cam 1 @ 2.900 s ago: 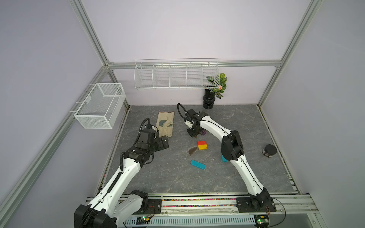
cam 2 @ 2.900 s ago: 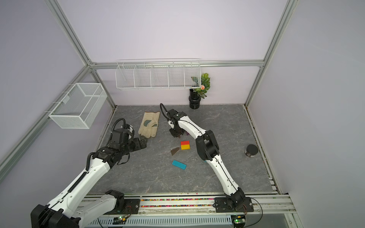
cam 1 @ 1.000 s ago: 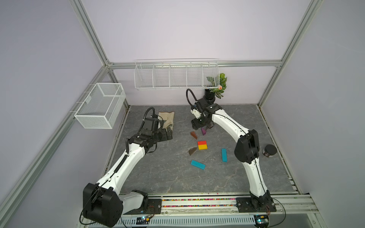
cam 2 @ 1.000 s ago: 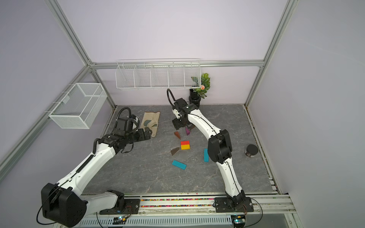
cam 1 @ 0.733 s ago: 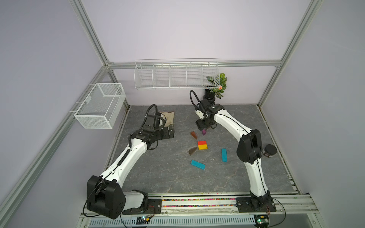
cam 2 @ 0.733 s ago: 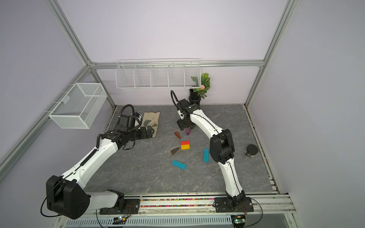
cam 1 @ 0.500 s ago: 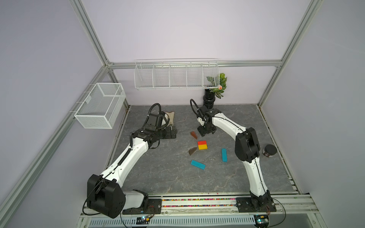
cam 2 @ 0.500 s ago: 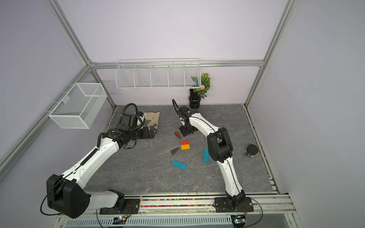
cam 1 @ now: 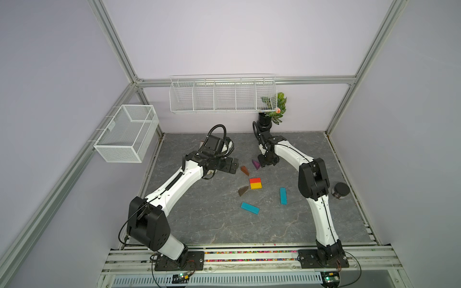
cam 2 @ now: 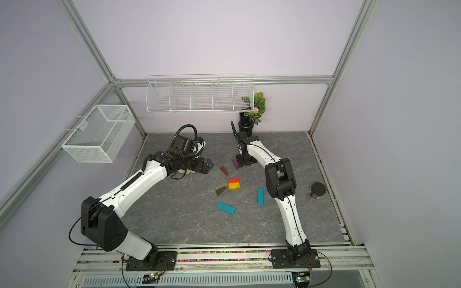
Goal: Assemble a small pinwheel with building blocks
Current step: Assemble the building block at the center of the board.
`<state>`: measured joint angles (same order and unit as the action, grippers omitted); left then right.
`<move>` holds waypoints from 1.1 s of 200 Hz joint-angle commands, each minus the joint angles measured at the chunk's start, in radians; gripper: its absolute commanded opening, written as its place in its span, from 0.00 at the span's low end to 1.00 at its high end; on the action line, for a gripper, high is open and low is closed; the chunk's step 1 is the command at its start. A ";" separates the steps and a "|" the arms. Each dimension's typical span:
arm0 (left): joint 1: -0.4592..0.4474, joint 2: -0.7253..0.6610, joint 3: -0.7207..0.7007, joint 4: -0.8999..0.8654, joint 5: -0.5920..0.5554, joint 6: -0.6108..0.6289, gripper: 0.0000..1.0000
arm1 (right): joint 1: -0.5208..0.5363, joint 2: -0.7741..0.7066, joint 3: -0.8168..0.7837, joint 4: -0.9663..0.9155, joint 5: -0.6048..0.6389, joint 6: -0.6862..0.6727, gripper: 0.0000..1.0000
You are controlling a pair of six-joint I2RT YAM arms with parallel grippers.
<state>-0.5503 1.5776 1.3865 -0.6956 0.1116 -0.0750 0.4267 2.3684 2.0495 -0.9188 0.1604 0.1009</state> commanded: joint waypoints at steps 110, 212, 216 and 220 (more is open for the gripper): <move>-0.099 0.502 0.523 -0.244 -0.224 0.493 0.90 | -0.148 -0.518 -0.486 0.207 -0.189 0.083 0.63; -0.182 0.844 0.857 -0.231 -0.368 0.498 0.87 | -0.296 -1.041 -0.892 0.174 -0.218 0.141 0.66; -0.185 0.850 0.855 -0.225 -0.359 0.503 0.87 | -0.304 -1.054 -0.901 0.171 -0.220 0.143 0.66; -0.191 0.854 0.855 -0.217 -0.353 0.507 0.87 | -0.311 -1.065 -0.912 0.168 -0.224 0.143 0.66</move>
<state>-0.7132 2.3989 2.2127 -0.9257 -0.2317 0.4137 0.1528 1.3762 1.1919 -0.7193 -0.0437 0.2176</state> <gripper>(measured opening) 0.871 0.660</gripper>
